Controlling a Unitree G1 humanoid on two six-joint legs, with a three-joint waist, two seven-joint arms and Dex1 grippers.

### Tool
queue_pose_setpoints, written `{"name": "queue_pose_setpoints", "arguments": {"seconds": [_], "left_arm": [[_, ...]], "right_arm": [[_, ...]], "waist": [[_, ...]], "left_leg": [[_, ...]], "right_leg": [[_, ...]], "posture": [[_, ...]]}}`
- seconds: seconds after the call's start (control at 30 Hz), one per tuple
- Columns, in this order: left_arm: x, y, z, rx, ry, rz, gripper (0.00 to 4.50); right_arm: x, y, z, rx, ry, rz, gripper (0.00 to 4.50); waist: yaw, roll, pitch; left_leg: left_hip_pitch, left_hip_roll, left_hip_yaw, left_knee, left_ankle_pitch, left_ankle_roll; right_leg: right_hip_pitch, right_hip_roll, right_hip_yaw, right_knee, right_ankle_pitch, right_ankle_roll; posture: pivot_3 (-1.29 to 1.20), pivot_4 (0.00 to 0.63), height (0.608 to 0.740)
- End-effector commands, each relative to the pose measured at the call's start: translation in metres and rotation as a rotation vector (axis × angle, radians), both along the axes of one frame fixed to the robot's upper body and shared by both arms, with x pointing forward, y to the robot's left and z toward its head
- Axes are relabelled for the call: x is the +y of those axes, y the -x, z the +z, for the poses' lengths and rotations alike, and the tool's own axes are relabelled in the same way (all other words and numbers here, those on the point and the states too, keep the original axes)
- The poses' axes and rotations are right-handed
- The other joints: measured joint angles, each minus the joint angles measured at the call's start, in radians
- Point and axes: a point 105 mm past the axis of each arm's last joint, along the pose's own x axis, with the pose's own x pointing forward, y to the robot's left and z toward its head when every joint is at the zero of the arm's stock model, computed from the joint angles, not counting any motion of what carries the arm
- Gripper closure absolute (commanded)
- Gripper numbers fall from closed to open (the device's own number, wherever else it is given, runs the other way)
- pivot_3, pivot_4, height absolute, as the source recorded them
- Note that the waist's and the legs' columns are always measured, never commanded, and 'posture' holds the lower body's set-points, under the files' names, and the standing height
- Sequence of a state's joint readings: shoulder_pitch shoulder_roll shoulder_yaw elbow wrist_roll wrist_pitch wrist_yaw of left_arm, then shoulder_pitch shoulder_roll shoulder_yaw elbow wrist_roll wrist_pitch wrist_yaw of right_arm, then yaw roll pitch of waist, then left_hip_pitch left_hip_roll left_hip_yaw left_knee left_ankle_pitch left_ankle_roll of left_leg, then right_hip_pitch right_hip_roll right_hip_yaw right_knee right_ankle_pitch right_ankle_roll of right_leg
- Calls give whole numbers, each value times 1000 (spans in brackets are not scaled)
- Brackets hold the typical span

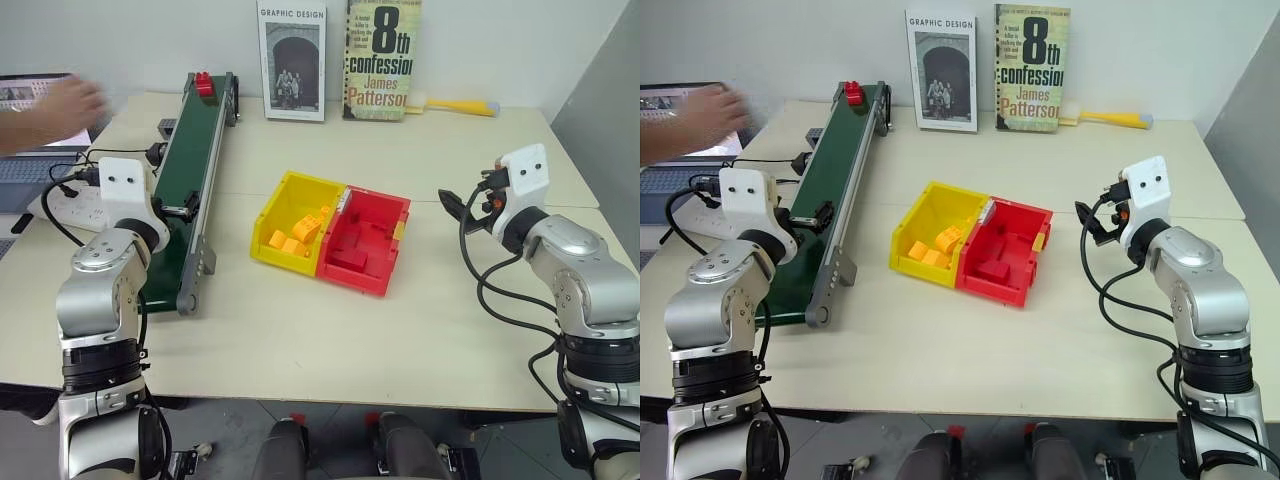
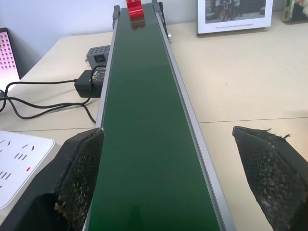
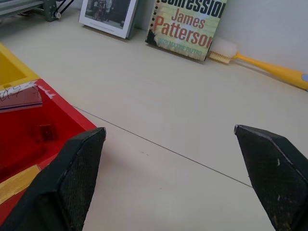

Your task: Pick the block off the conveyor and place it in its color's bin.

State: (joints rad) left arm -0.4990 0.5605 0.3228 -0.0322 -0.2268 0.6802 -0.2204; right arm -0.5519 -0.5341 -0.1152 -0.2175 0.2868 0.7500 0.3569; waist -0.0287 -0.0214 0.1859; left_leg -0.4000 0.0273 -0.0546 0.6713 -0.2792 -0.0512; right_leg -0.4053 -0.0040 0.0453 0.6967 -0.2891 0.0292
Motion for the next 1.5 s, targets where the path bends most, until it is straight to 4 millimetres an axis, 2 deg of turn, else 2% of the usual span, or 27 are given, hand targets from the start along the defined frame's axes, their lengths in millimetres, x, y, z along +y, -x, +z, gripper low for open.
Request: {"name": "queue_pose_setpoints", "arguments": {"seconds": [0.03, 0.5, 0.67, 0.77, 0.87, 0.97, 1.1, 1.23, 1.5], "left_arm": [[4, 6, 17, -60, -19, 17, 54], [14, 13, 23, -146, 42, 112, 54], [20, 13, 21, -148, 45, 150, 54], [22, 11, 21, -146, 50, 157, 54], [21, 9, 20, -138, 53, 147, 54], [22, 6, 17, -122, 72, 150, 54], [21, 4, 16, -109, 71, 145, 54], [20, 4, 12, -88, 71, 135, 54], [21, 4, 8, -70, 75, 143, 54]], "right_arm": [[1, 1, 17, -61, 21, 8, 0], [4, 1, 17, -61, 23, 23, 0], [13, 2, 23, -78, 38, 89, 0], [24, 5, 33, -101, 44, 187, 0], [50, 19, 47, -125, 39, 403, 0], [76, 40, 50, -86, 63, 638, 0], [90, 56, 50, -36, 78, 805, 0], [96, 63, 50, -12, 89, 873, 0], [100, 66, 49, -3, 87, 903, 0]], "waist": [[0, 0, 0], [0, 0, 0], [0, 0, 0], [0, 0, 0], [0, 0, 0], [0, 0, 0], [0, 0, 0], [0, 0, 0], [0, 0, 0]], "left_leg": [[0, 0, 0, 0, 0, 0], [0, 0, 0, 0, 0, 0], [0, 0, 0, 0, 0, 0], [0, 0, 0, 0, 0, 0], [0, 0, 0, 0, 0, 0], [0, 0, 0, 0, 0, 0], [0, 0, -1, 0, 0, 0], [0, 0, -1, 0, 0, 0], [0, 0, -2, 0, 0, 0]], "right_leg": [[0, 0, 0, 0, 0, 0], [0, 0, 0, 0, 0, 0], [0, 0, 0, 0, 0, 0], [0, 0, 0, 0, 0, 0], [0, 0, 0, 0, 0, 0], [0, 0, -1, 0, 0, 0], [0, 0, -1, 0, 0, 0], [0, 0, -1, 0, 0, 0], [0, 0, -1, 0, 0, 0]], "posture": [[0, 150, 740], [0, 150, 740], [0, 150, 740], [0, 150, 740], [0, 150, 740], [0, 150, 740], [0, 150, 740], [0, 150, 740], [0, 150, 740]]}}
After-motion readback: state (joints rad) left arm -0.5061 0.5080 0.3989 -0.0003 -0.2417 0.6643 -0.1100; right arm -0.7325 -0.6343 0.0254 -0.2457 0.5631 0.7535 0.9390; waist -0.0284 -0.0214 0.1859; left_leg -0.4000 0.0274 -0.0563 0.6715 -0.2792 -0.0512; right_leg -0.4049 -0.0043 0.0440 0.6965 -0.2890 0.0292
